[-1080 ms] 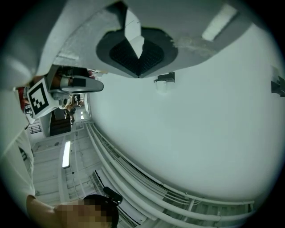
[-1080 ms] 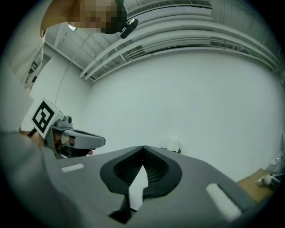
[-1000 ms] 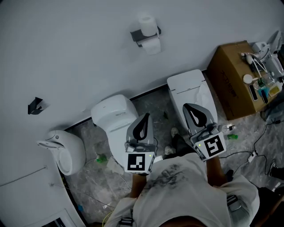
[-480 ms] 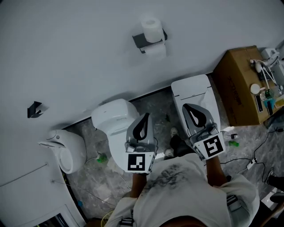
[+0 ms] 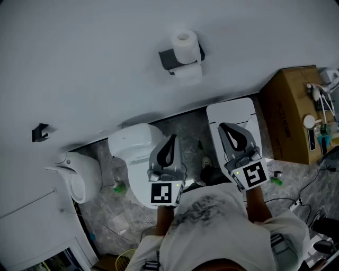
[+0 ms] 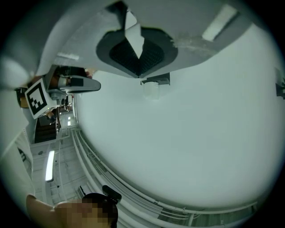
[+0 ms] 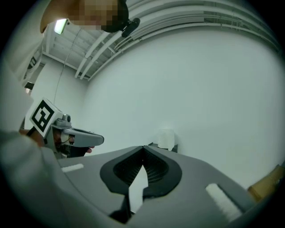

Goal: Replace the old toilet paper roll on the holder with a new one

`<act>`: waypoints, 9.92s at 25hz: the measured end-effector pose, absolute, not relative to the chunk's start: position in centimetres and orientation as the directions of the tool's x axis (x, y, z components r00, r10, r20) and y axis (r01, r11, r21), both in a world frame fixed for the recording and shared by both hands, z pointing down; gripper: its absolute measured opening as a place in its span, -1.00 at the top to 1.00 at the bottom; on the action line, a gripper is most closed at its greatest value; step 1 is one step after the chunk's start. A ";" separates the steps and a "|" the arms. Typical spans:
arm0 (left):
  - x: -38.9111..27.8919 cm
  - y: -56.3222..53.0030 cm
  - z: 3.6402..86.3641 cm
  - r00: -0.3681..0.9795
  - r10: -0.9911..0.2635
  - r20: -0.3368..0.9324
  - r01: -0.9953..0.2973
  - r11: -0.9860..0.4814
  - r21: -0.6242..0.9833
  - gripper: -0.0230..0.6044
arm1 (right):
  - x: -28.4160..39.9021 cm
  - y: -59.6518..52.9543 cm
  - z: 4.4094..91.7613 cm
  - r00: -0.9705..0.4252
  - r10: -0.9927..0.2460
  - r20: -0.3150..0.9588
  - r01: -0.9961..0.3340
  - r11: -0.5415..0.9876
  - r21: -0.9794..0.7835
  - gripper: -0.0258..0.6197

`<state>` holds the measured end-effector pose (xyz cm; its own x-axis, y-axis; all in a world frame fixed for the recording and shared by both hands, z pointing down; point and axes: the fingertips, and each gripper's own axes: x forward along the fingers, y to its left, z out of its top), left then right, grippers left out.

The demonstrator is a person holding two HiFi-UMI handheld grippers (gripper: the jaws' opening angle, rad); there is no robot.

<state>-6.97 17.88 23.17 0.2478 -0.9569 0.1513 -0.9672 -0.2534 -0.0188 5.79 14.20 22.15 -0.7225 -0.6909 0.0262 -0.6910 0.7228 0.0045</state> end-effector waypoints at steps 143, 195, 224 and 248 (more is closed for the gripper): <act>-6.7 -9.6 37.9 0.604 -0.772 0.201 -0.796 -0.595 0.108 0.79 | -0.4 -13.3 38.7 -0.560 -0.799 0.217 -0.819 0.573 -0.004 0.92; 0.4 -12.5 36.2 0.674 -0.716 0.182 -0.737 -0.669 0.096 0.86 | 6.7 -12.0 36.4 -0.475 -0.861 0.182 -0.877 0.479 -0.027 0.92; 2.7 -13.6 36.3 0.655 -0.720 0.230 -0.749 -0.658 0.074 0.87 | 9.5 -11.5 35.4 -0.428 -0.888 0.166 -0.902 0.430 -0.023 0.92; 3.6 -14.0 36.7 0.659 -0.716 0.230 -0.745 -0.663 0.070 0.87 | 9.6 -11.5 35.4 -0.411 -0.896 0.168 -0.910 0.414 -0.020 0.92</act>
